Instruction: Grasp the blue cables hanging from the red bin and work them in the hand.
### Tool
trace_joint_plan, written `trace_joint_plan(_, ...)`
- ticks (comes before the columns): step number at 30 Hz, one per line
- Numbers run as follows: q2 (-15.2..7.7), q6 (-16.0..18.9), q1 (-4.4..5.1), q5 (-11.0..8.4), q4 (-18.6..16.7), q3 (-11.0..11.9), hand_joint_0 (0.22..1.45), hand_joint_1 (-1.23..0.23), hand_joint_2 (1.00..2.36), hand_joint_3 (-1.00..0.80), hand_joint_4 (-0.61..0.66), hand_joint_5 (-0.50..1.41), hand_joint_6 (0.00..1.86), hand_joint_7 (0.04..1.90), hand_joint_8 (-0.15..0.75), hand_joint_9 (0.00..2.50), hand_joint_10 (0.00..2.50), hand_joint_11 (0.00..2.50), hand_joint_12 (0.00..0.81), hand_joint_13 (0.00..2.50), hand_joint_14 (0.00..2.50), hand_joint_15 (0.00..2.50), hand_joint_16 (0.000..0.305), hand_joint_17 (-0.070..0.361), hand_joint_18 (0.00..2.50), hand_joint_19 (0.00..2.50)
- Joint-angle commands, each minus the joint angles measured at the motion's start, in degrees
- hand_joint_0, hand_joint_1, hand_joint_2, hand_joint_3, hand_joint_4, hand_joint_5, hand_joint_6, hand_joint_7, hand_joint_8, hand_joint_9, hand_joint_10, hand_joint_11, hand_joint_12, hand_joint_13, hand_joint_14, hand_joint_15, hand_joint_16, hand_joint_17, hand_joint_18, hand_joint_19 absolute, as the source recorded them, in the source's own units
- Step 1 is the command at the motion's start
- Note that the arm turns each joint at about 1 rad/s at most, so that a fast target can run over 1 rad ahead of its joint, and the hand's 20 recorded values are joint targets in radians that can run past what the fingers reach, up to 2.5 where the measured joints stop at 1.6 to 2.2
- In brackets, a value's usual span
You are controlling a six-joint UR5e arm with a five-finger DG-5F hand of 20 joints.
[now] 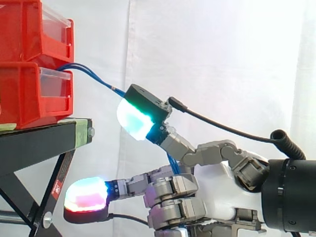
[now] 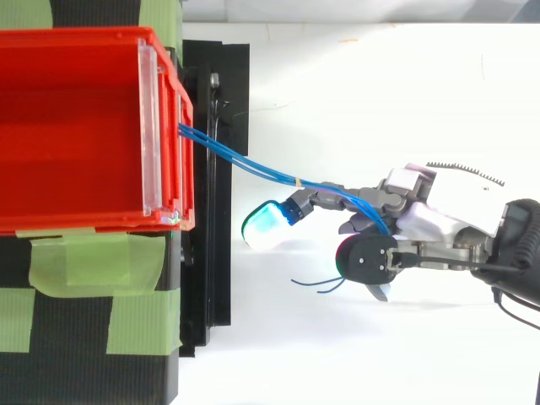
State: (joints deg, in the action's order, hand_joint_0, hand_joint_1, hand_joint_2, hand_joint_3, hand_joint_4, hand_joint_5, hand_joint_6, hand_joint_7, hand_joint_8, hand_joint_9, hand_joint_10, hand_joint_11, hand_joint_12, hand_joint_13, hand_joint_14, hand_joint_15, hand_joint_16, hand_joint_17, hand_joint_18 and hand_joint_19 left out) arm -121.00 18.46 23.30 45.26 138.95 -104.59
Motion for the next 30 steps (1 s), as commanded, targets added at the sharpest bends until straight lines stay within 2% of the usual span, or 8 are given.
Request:
trace_joint_plan(1,0.0,0.0,-0.01,0.0,0.0,0.0,0.75,-0.56,1.0,-1.0,0.35,0.14,0.01,0.95,0.519,0.8,2.5,2.5,0.533,0.87,2.5,1.91,0.06,0.135,1.22,1.31)
trace_joint_plan(30,0.0,0.0,-0.01,-0.08,0.0,0.0,0.75,-0.56,1.0,-1.0,0.34,0.14,0.01,0.94,0.514,0.8,2.5,2.5,0.525,0.86,2.5,1.88,0.061,0.136,1.21,1.33)
